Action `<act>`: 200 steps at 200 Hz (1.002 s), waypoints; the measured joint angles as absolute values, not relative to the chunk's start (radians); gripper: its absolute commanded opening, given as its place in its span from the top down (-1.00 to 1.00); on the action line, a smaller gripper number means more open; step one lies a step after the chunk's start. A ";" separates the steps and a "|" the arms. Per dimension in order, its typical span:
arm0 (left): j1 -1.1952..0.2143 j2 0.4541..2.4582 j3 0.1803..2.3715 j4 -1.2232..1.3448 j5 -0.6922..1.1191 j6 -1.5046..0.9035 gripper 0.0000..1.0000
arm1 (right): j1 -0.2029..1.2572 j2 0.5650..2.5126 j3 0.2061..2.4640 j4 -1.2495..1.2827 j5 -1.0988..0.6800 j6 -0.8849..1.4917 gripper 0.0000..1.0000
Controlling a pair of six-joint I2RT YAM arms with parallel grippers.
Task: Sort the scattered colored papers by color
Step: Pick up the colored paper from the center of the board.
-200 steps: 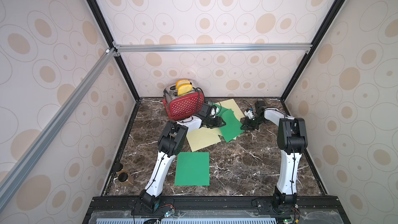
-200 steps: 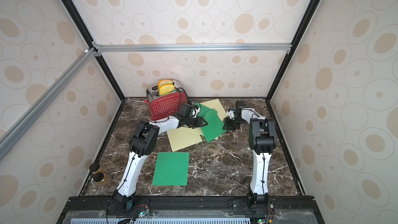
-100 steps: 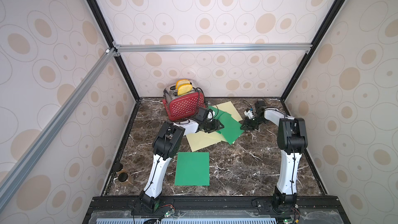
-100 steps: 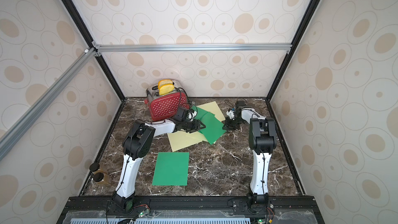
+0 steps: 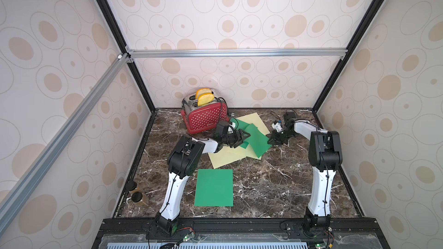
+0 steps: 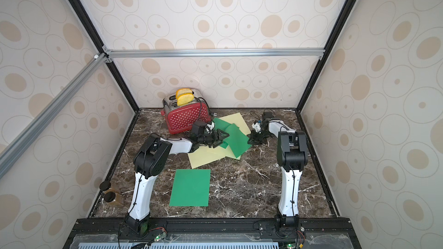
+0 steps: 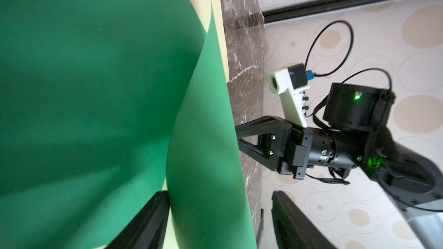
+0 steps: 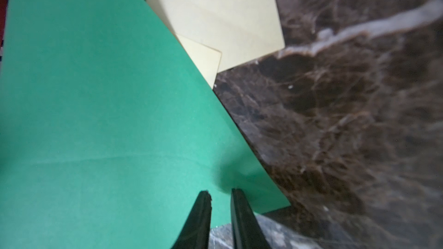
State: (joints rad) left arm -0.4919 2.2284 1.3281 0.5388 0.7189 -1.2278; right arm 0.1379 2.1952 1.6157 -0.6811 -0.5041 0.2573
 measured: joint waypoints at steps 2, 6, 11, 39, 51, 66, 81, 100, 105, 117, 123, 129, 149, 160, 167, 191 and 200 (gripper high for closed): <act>-0.492 2.229 1.322 0.551 0.718 -1.240 -0.45 | 0.138 2.195 1.616 -0.681 -0.504 0.257 0.57; -0.490 2.229 1.313 0.574 0.716 -1.266 -0.45 | 0.138 2.195 1.616 -0.681 -0.505 0.257 0.57; -0.489 2.229 1.304 0.599 0.714 -1.294 -0.46 | 0.138 2.195 1.616 -0.681 -0.506 0.257 0.57; -0.489 2.226 1.296 0.682 0.707 -1.396 -0.45 | 0.138 2.195 1.616 -0.681 -0.507 0.257 0.57; -0.489 2.217 1.296 0.680 0.707 -1.419 -0.45 | 0.138 2.195 1.616 -0.682 -0.508 0.257 0.57; -0.489 2.193 1.286 0.653 0.705 -1.424 -0.42 | 0.138 2.196 1.616 -0.681 -0.508 0.257 0.57; -0.490 2.164 1.258 0.635 0.700 -1.424 -0.42 | 0.138 2.196 1.616 -0.681 -0.508 0.257 0.57; -0.499 2.141 1.209 0.625 0.688 -1.424 -0.41 | 0.138 2.196 1.616 -0.681 -0.508 0.258 0.57; -0.503 2.139 1.196 0.618 0.683 -1.424 -0.41 | 0.138 2.196 1.616 -0.681 -0.508 0.257 0.57; -0.515 2.139 1.172 0.597 0.671 -1.423 -0.41 | 0.138 2.196 1.616 -0.680 -0.511 0.257 0.57; -0.525 2.139 1.161 0.585 0.663 -1.424 -0.41 | 0.138 2.197 1.616 -0.679 -0.514 0.257 0.57; -0.535 2.139 1.151 0.577 0.657 -1.424 -0.41 | 0.138 2.198 1.616 -0.678 -0.516 0.257 0.57; -0.579 2.140 1.140 0.561 0.638 -1.425 -0.41 | 0.138 2.199 1.616 -0.677 -0.519 0.258 0.57; -0.595 2.140 1.140 0.562 0.626 -1.426 -0.41 | 0.138 2.199 1.616 -0.677 -0.520 0.258 0.57; -0.605 2.140 1.140 0.567 0.621 -1.431 -0.40 | 0.138 2.199 1.616 -0.676 -0.521 0.258 0.57; -0.614 2.140 1.140 0.576 0.589 -1.461 -0.41 | 0.138 2.200 1.616 -0.673 -0.523 0.258 0.57; -0.613 2.139 1.140 0.582 0.573 -1.471 -0.41 | 0.138 2.200 1.616 -0.673 -0.523 0.258 0.57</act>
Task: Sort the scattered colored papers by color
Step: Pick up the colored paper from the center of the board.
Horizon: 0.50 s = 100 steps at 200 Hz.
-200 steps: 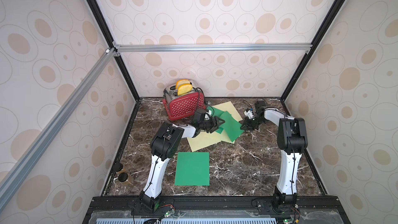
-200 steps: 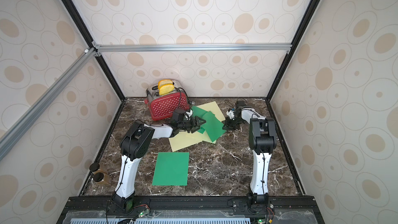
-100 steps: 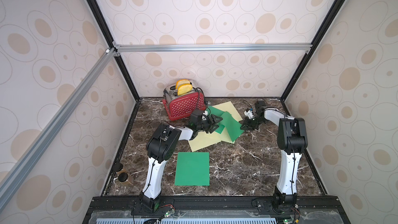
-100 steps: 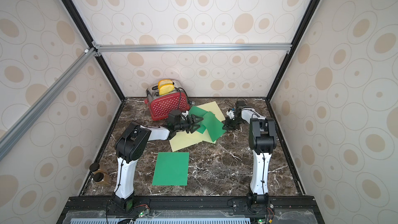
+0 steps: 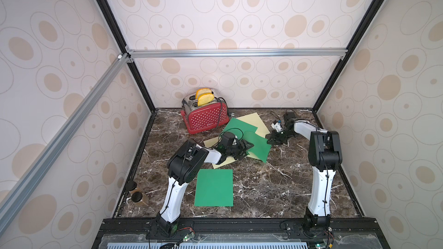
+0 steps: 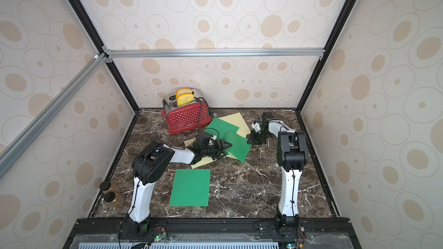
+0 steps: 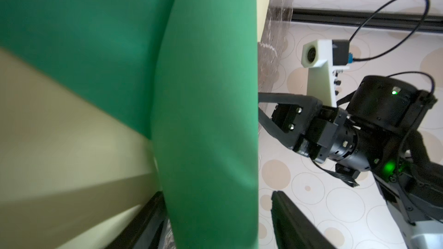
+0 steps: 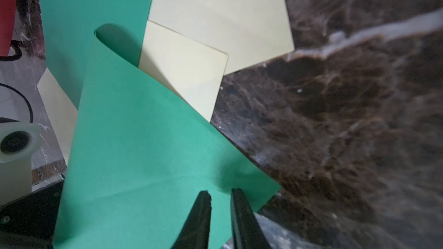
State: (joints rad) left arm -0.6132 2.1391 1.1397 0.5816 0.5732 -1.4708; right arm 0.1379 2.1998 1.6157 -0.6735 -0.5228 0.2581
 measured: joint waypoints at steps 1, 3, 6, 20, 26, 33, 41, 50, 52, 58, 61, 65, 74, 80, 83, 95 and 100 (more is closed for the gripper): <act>-0.613 2.139 1.139 0.582 0.571 -1.472 -0.41 | 0.138 2.200 1.616 -0.673 -0.523 0.258 0.57; -0.613 2.139 1.139 0.583 0.568 -1.474 -0.40 | 0.138 2.200 1.616 -0.673 -0.523 0.258 0.57; -0.613 2.139 1.138 0.583 0.564 -1.476 -0.40 | 0.138 2.200 1.616 -0.673 -0.523 0.259 0.57; -0.612 2.139 1.134 0.583 0.543 -1.480 -0.40 | 0.138 2.200 1.615 -0.673 -0.524 0.262 0.57; -0.611 2.139 1.134 0.583 0.538 -1.480 -0.40 | 0.138 2.200 1.615 -0.673 -0.524 0.262 0.57; -0.610 2.139 1.134 0.583 0.531 -1.480 -0.40 | 0.138 2.200 1.614 -0.670 -0.525 0.262 0.57; -0.607 2.139 1.136 0.582 0.529 -1.480 -0.40 | 0.138 2.200 1.613 -0.668 -0.528 0.263 0.57; -0.603 2.141 1.147 0.570 0.527 -1.477 -0.40 | 0.138 2.200 1.611 -0.665 -0.530 0.263 0.57; -0.603 2.143 1.150 0.566 0.527 -1.477 -0.41 | 0.138 2.200 1.611 -0.664 -0.531 0.263 0.57; -0.602 2.149 1.164 0.559 0.528 -1.475 -0.40 | 0.138 2.200 1.611 -0.664 -0.532 0.263 0.57; -0.601 2.154 1.176 0.556 0.529 -1.472 -0.40 | 0.138 2.200 1.611 -0.663 -0.532 0.263 0.57; -0.600 2.162 1.191 0.550 0.529 -1.469 -0.40 | 0.138 2.200 1.610 -0.663 -0.533 0.263 0.57; -0.595 2.185 1.237 0.531 0.532 -1.455 -0.40 | 0.138 2.200 1.610 -0.662 -0.535 0.265 0.57; -0.590 2.202 1.271 0.511 0.535 -1.441 -0.41 | 0.138 2.200 1.610 -0.661 -0.535 0.265 0.57; -0.587 2.212 1.293 0.498 0.537 -1.430 -0.41 | 0.138 2.200 1.609 -0.661 -0.536 0.265 0.57; -0.574 2.245 1.373 0.445 0.546 -1.392 -0.40 | 0.138 2.200 1.609 -0.659 -0.538 0.265 0.57; -0.568 2.257 1.406 0.420 0.553 -1.377 -0.40 | 0.137 2.200 1.609 -0.659 -0.538 0.265 0.57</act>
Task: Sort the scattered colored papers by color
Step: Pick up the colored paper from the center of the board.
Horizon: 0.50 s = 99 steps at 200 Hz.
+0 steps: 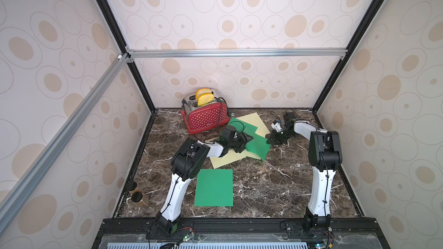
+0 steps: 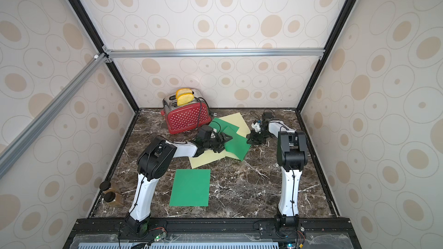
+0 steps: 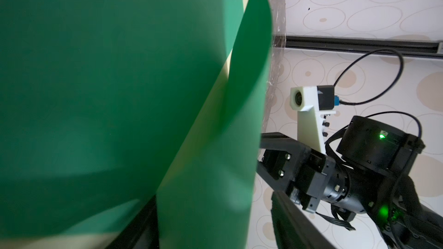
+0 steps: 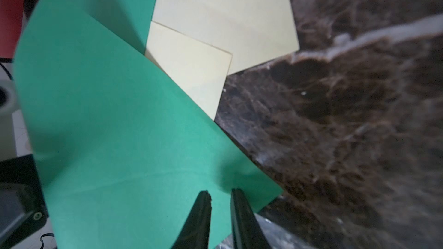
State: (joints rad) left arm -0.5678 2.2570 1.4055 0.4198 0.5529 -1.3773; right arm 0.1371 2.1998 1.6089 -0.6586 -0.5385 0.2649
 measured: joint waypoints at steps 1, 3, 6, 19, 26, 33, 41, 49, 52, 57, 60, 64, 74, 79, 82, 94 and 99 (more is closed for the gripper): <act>-0.566 2.260 1.414 0.414 0.553 -1.372 -0.41 | 0.138 2.200 1.609 -0.659 -0.538 0.265 0.57; -0.563 2.265 1.427 0.401 0.556 -1.364 -0.41 | 0.137 2.200 1.608 -0.659 -0.539 0.265 0.57; -0.560 2.271 1.445 0.387 0.559 -1.356 -0.40 | 0.137 2.200 1.608 -0.658 -0.539 0.265 0.57; -0.543 2.293 1.520 0.323 0.572 -1.309 -0.40 | 0.137 2.200 1.607 -0.657 -0.542 0.265 0.57; -0.533 2.302 1.557 0.289 0.579 -1.282 -0.41 | 0.136 2.200 1.607 -0.656 -0.542 0.265 0.57; -0.525 2.310 1.587 0.255 0.585 -1.254 -0.41 | 0.136 2.200 1.605 -0.655 -0.543 0.265 0.57; -0.518 2.317 1.619 0.216 0.591 -1.218 -0.41 | 0.136 2.200 1.605 -0.654 -0.545 0.265 0.57; -0.511 2.326 1.653 0.170 0.599 -1.178 -0.42 | 0.135 2.200 1.605 -0.654 -0.546 0.265 0.57; -0.509 2.330 1.665 0.155 0.603 -1.166 -0.42 | 0.135 2.200 1.605 -0.654 -0.546 0.265 0.57; -0.504 2.338 1.687 0.128 0.607 -1.141 -0.42 | 0.135 2.200 1.604 -0.654 -0.546 0.265 0.57; -0.502 2.343 1.700 0.113 0.609 -1.128 -0.42 | 0.135 2.200 1.604 -0.654 -0.546 0.265 0.57; -0.499 2.350 1.716 0.095 0.614 -1.109 -0.42 | 0.135 2.200 1.604 -0.654 -0.546 0.265 0.57; -0.494 2.371 1.753 0.061 0.625 -1.073 -0.42 | 0.134 2.200 1.604 -0.653 -0.547 0.265 0.57; -0.492 2.382 1.763 0.053 0.630 -1.058 -0.42 | 0.134 2.200 1.604 -0.653 -0.548 0.265 0.57; -0.492 2.387 1.768 0.048 0.632 -1.052 -0.42 | 0.134 2.200 1.604 -0.653 -0.548 0.265 0.57; -0.490 2.410 1.778 0.030 0.642 -1.025 -0.42 | 0.134 2.200 1.604 -0.652 -0.548 0.265 0.56; -0.490 2.421 1.781 0.035 0.651 -1.018 -0.42 | 0.134 2.200 1.604 -0.652 -0.548 0.265 0.57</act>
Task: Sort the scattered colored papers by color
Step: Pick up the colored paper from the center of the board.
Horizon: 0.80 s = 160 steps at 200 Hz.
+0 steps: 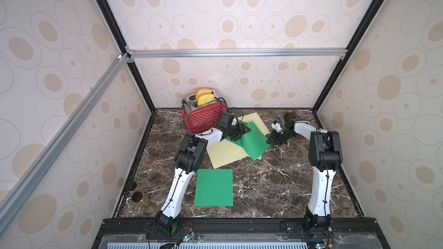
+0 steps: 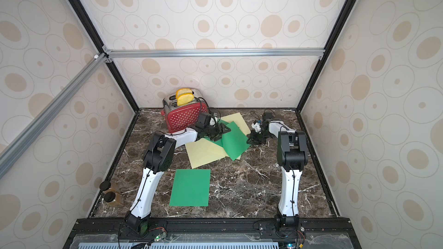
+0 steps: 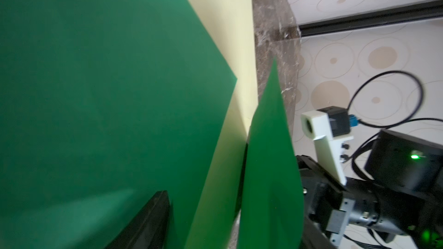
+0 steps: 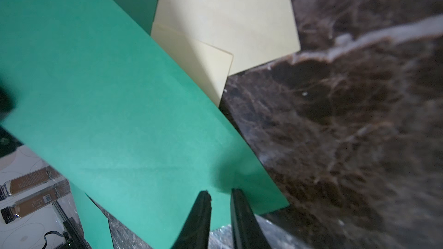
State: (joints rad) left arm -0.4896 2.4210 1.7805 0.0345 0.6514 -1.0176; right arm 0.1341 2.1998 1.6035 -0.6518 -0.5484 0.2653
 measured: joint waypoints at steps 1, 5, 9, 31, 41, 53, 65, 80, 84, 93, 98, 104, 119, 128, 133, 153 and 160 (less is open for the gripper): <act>-0.488 2.423 1.782 0.036 0.656 -1.011 -0.42 | 0.134 2.200 1.604 -0.652 -0.549 0.265 0.57; -0.487 2.428 1.794 0.030 0.663 -1.006 -0.42 | 0.134 2.200 1.604 -0.652 -0.548 0.265 0.57; -0.487 2.433 1.803 0.028 0.665 -1.000 -0.43 | 0.134 2.200 1.604 -0.652 -0.549 0.265 0.57; -0.476 2.463 1.850 0.021 0.685 -0.977 -0.44 | 0.134 2.200 1.603 -0.652 -0.549 0.265 0.57; -0.473 2.476 1.870 0.017 0.692 -0.969 -0.45 | 0.134 2.200 1.602 -0.651 -0.550 0.265 0.57; -0.468 2.490 1.893 0.011 0.701 -0.959 -0.45 | 0.134 2.200 1.601 -0.650 -0.551 0.265 0.57; -0.462 2.503 1.922 -0.001 0.709 -0.942 -0.45 | 0.133 2.200 1.600 -0.649 -0.553 0.265 0.57; -0.455 2.517 1.951 -0.022 0.715 -0.912 -0.45 | 0.133 2.200 1.599 -0.647 -0.555 0.265 0.57; -0.453 2.519 1.958 -0.029 0.717 -0.900 -0.45 | 0.133 2.200 1.599 -0.647 -0.556 0.265 0.57; -0.450 2.521 1.969 -0.049 0.719 -0.874 -0.44 | 0.133 2.200 1.599 -0.646 -0.556 0.265 0.56; -0.449 2.521 1.972 -0.058 0.719 -0.859 -0.44 | 0.133 2.200 1.599 -0.646 -0.556 0.265 0.57; -0.448 2.521 1.975 -0.071 0.719 -0.839 -0.44 | 0.133 2.200 1.599 -0.646 -0.557 0.265 0.57; -0.445 2.521 1.981 -0.088 0.728 -0.804 -0.44 | 0.133 2.200 1.599 -0.646 -0.557 0.265 0.57; -0.445 2.521 1.981 -0.090 0.738 -0.791 -0.43 | 0.133 2.200 1.599 -0.646 -0.557 0.265 0.57; -0.444 2.521 1.981 -0.085 0.746 -0.789 -0.42 | 0.133 2.200 1.599 -0.646 -0.557 0.265 0.57; -0.443 2.521 1.967 -0.008 0.799 -0.804 -0.43 | 0.133 2.200 1.599 -0.646 -0.557 0.265 0.57; -0.443 2.521 1.959 0.048 0.823 -0.825 -0.43 | 0.133 2.200 1.599 -0.646 -0.557 0.265 0.57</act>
